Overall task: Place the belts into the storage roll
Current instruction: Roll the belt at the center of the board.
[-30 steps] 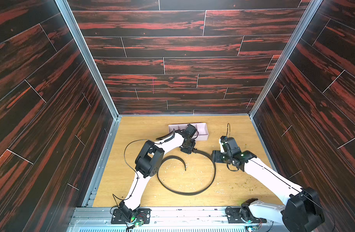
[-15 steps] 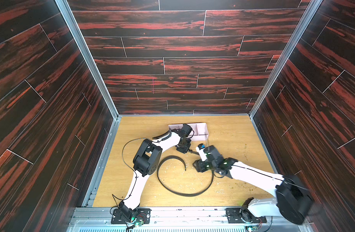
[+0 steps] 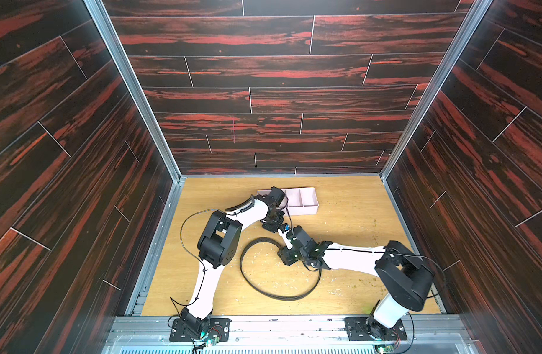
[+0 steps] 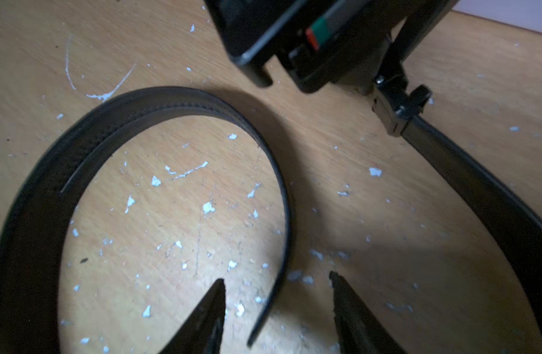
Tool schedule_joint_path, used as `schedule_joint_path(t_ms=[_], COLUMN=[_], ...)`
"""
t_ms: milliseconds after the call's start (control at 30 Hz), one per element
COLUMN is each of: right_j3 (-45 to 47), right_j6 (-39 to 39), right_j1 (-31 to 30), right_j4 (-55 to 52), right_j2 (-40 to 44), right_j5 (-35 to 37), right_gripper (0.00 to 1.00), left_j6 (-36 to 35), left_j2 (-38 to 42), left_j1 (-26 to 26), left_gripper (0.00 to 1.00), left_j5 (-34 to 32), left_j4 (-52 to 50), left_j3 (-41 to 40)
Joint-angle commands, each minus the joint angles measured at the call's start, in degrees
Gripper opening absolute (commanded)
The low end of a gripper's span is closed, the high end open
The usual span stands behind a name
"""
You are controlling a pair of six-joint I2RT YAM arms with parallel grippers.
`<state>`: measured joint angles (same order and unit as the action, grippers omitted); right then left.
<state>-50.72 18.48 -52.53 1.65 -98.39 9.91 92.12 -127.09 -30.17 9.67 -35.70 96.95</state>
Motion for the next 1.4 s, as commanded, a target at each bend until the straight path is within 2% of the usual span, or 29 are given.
schedule_joint_path(t_ms=[0, 133, 267, 300, 467, 767, 1000, 1367], right_j3=[-2.3, -3.0, -3.4, -3.4, -1.4, 0.5, 1.5, 5.4], right_j6=[0.2, 1.6, 3.6, 3.9, 7.2, 12.7, 15.0, 14.3], right_j1=[-1.0, -1.3, -1.3, -1.3, 0.1, 7.1, 13.9, 27.1], right_j4=[0.3, -1.1, -3.8, -4.6, -7.4, -16.9, -20.6, -18.6], right_j2=[-2.7, -3.7, -3.3, -3.1, -0.5, 5.6, 7.0, 6.8], right_j5=[2.5, 5.7, 9.5, 10.2, 12.0, 16.2, 17.1, 12.0], right_gripper=[0.53, 0.36, 0.07, 0.04, 0.01, 0.0, 0.0, 0.0], left_j6=[-1.1, -1.4, -2.4, -2.8, -5.2, -9.8, -13.6, -17.8], left_j2=[2.8, 3.6, 4.4, 4.8, 7.0, 12.7, 17.4, 26.3], left_j1=[0.6, 1.2, 2.6, 3.0, 5.7, 15.2, 21.9, 27.1], left_gripper=[0.05, 0.05, 0.05, 0.05, 0.05, 0.05, 0.05, 0.05], left_j5=[-0.7, -0.3, -0.4, -0.4, -1.3, -1.4, -1.4, -0.9], left_j4=[-3.1, -2.6, -2.7, -2.8, -4.3, -5.1, -6.2, -6.7], left_j3=[-2.7, -3.9, -4.8, -5.1, -6.5, -13.0, -17.4, -29.0])
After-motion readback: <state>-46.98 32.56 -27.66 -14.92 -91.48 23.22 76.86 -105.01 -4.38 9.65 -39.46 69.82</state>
